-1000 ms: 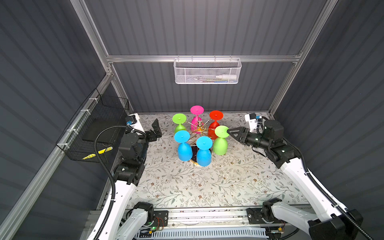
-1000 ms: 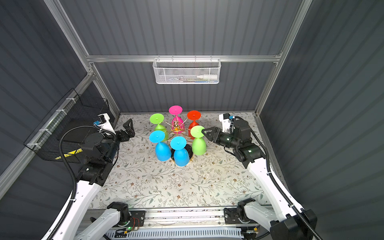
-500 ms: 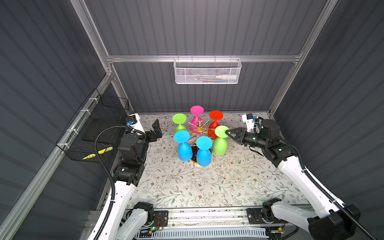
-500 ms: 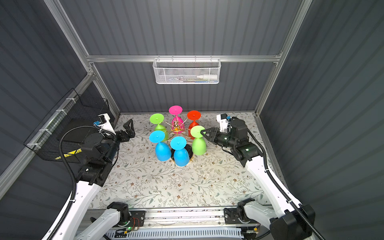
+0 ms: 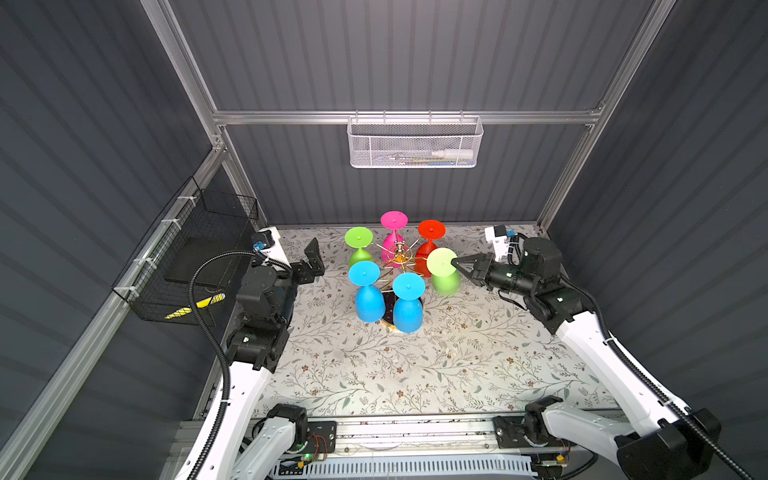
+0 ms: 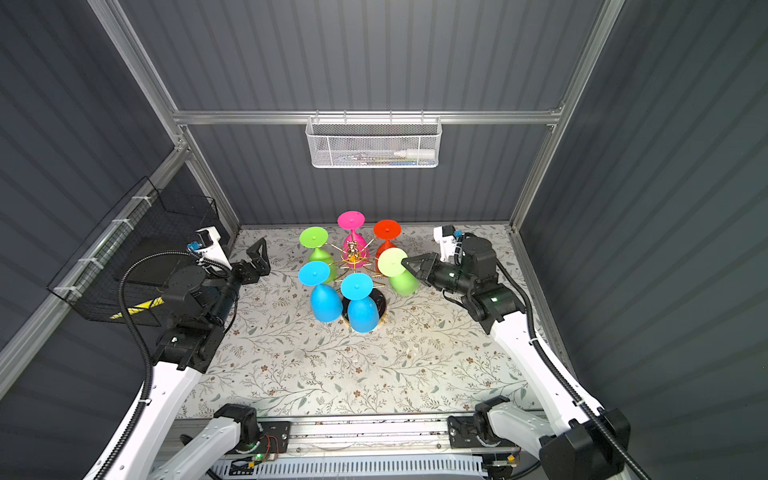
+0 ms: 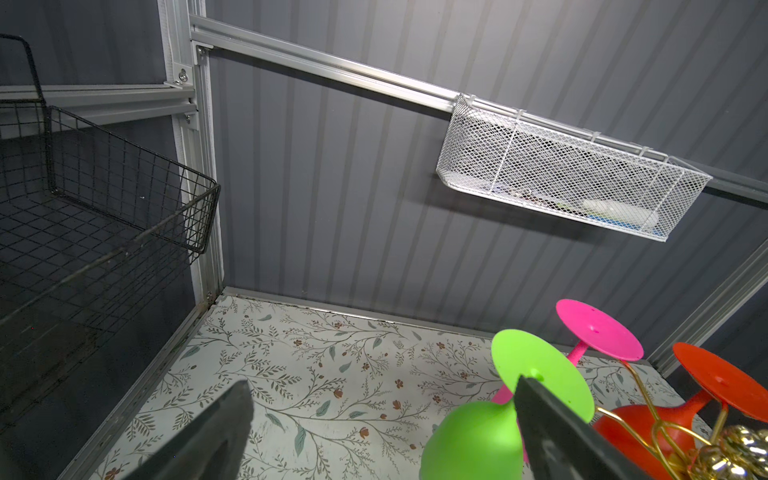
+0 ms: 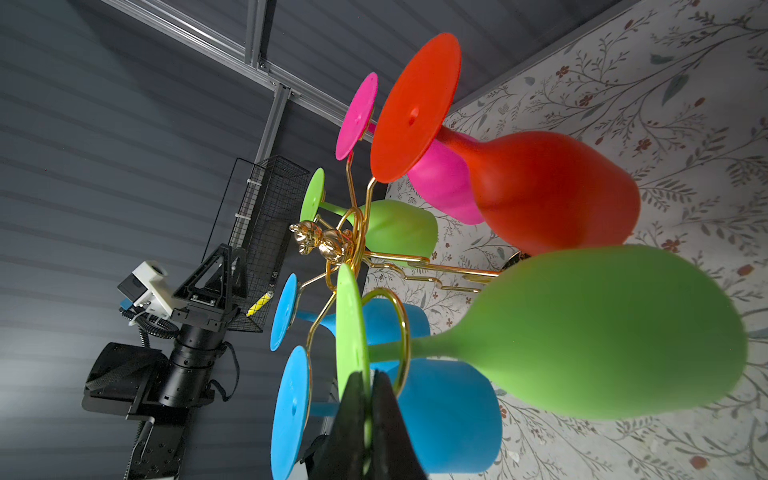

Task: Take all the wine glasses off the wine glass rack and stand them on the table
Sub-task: 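Raise both arms and reach the right gripper toward the lime green glass nearest it, then close the right gripper on the lime green glass's base rim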

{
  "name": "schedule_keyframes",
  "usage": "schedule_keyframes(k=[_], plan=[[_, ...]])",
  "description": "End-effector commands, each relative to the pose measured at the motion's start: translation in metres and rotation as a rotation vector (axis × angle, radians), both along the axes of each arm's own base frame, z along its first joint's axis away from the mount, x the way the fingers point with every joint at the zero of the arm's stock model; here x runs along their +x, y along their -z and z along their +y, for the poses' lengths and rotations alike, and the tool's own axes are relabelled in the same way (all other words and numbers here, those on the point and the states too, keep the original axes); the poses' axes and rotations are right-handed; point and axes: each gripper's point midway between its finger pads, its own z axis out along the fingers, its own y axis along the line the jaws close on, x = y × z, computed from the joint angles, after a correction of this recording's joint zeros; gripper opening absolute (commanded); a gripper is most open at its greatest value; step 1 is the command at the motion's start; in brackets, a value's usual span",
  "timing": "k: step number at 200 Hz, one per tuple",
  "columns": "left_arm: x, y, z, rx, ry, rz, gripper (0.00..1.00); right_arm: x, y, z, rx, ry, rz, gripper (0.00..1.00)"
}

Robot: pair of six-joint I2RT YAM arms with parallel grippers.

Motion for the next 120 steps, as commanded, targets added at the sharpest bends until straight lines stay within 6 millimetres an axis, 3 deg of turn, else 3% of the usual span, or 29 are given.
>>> schedule_keyframes(k=[1,65,120], plan=[[-0.009,-0.019,-0.002,-0.015,0.020,-0.039,1.00,-0.004,-0.019,0.006,0.052,-0.031,-0.022,0.00],[-0.014,-0.028,-0.002,-0.027,0.026,-0.061,1.00,-0.010,-0.035,0.012,0.149,-0.069,0.014,0.00],[-0.017,-0.031,-0.002,-0.045,0.031,-0.073,1.00,-0.011,-0.032,0.013,0.154,-0.059,0.058,0.00]])
